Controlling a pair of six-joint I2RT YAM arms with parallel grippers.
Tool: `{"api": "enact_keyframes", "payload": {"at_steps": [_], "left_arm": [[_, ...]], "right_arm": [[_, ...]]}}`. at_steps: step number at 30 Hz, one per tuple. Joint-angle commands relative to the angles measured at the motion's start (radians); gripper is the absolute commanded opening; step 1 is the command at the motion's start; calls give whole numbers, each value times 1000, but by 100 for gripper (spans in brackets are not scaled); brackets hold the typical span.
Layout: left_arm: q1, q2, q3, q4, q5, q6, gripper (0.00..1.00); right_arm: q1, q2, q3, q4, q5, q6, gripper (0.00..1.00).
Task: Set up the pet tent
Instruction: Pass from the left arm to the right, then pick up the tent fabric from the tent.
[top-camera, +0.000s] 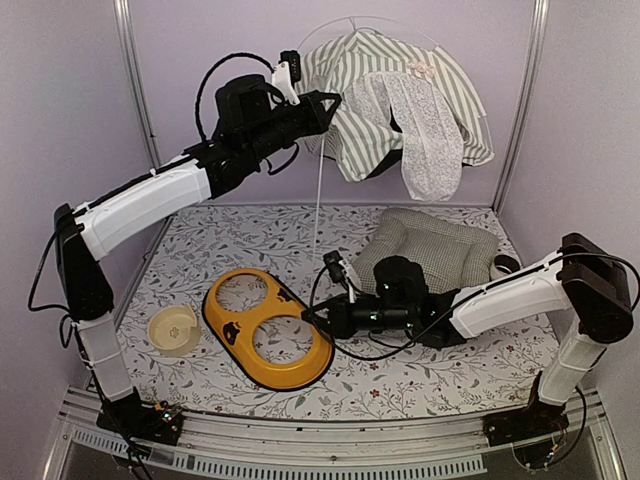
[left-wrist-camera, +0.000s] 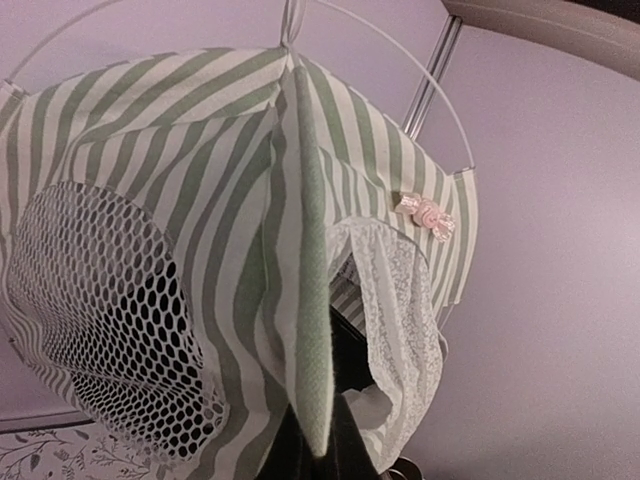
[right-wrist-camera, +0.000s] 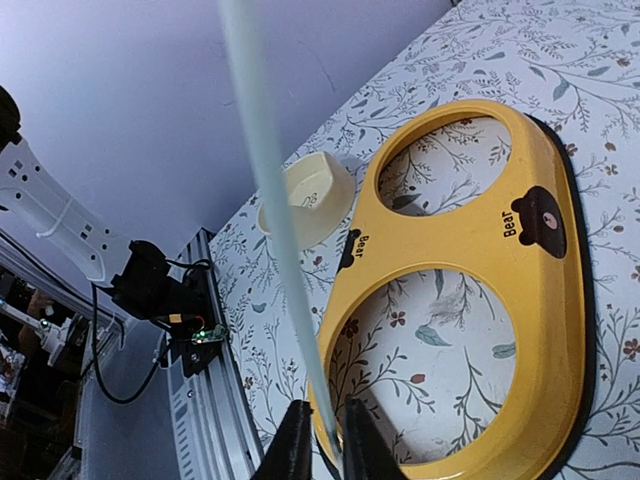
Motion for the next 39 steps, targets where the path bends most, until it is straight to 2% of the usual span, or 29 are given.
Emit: {"api": "enact_keyframes", "payload": {"at_steps": [1,3,5,18,20,24,28,34,39], "left_arm": [[-12,-4,38,63,8,17,0],[-12,-12,24,64,28,28,0],[-12,-28,-3,64,41,40,1],[-19,-269,-363,126,70,104,51],[-16,-310,-424,114,28,107,52],[8,-360,-555,84,-28,105,44],[72,-318,-631,91,116,91,40],[79,-146,-562,98,293,140,38],[56,-47,-504,139,333,140,43]], "right_arm": [[6,-7,7,-5,19,-25,7],[6,-22,12,-22,27,-39,0],[6,-43,13,-40,38,-59,0],[6,-149,23,-187,76,-171,0],[6,-159,16,-197,72,-180,0],[6,-186,-3,-205,58,-192,0],[6,-202,-14,-207,46,-200,0],[6,-206,-7,-217,36,-216,0],[6,-200,-4,-220,35,-212,0]]}}
